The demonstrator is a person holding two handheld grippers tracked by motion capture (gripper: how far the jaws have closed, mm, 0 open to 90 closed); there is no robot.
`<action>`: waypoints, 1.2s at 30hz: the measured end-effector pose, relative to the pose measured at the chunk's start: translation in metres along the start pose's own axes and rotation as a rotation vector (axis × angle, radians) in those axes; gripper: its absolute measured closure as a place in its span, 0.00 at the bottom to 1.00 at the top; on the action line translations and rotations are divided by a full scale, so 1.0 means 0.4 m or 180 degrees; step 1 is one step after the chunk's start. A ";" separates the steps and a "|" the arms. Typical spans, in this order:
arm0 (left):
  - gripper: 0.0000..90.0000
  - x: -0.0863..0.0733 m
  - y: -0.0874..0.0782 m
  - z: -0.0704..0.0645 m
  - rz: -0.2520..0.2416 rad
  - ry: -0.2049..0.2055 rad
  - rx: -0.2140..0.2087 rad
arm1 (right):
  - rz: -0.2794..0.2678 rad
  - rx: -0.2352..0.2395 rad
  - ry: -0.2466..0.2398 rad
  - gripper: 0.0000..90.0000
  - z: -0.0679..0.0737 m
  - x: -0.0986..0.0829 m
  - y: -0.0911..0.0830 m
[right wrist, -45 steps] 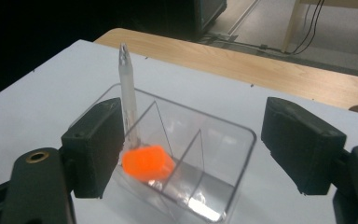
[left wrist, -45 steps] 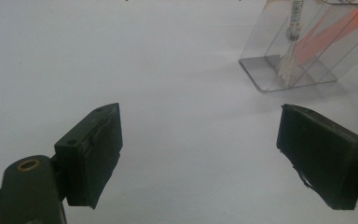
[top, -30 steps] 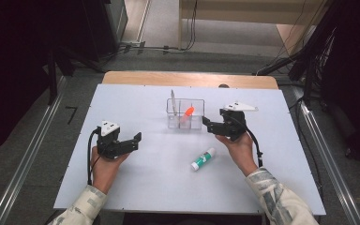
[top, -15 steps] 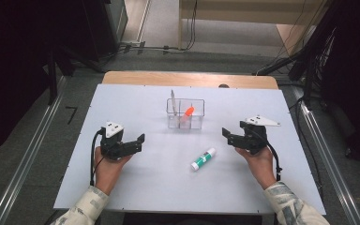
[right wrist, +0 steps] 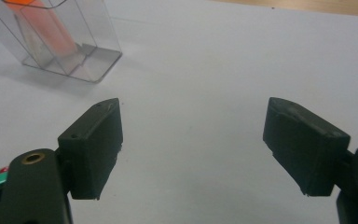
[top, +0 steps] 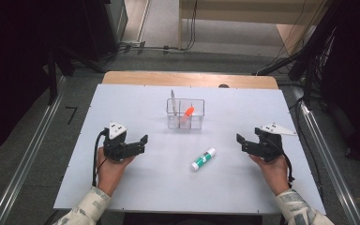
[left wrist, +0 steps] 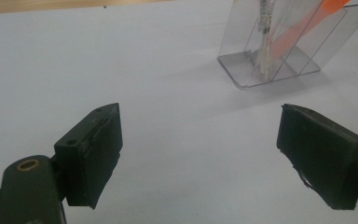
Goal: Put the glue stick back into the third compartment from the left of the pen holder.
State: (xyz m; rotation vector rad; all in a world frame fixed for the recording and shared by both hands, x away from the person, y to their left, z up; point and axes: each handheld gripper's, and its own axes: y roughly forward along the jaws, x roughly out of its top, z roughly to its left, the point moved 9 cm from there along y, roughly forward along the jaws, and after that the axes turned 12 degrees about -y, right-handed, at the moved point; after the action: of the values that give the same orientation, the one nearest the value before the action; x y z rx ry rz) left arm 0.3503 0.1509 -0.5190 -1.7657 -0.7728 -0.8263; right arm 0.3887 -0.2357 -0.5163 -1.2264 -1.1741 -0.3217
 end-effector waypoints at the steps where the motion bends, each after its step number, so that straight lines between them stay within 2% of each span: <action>1: 0.17 -0.001 0.001 -0.003 0.0004 0.0009 -0.0009 | -0.0001 -0.0016 -0.0012 0.21 -0.003 -0.002 -0.002; 5: 0.17 -0.008 0.010 -0.016 0.0032 0.0055 -0.0018 | -0.0023 -0.0073 -0.0087 0.20 -0.016 -0.014 -0.009; 11: 0.17 -0.016 0.018 -0.047 0.0049 0.0128 -0.0066 | -0.0022 -0.0119 -0.0060 0.19 -0.030 -0.027 -0.022; 25: 0.17 -0.034 0.042 -0.121 0.0094 0.0205 -0.0190 | 0.0030 -0.0136 -0.0039 0.19 -0.046 -0.051 -0.035; 32: 0.17 -0.036 0.052 -0.134 0.0089 0.0189 -0.0205 | 0.0045 -0.0137 -0.0027 0.19 -0.050 -0.056 -0.036; 36: 0.18 -0.041 0.055 -0.146 0.0116 0.0223 -0.0222 | 0.0054 -0.0148 -0.0010 0.19 -0.054 -0.059 -0.037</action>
State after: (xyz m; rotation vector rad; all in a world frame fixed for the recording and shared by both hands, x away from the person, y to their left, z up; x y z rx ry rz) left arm 0.3482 0.0868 -0.5281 -1.7971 -0.6712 -0.8955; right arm 0.3792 -0.2685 -0.5250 -1.2771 -1.1641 -0.3362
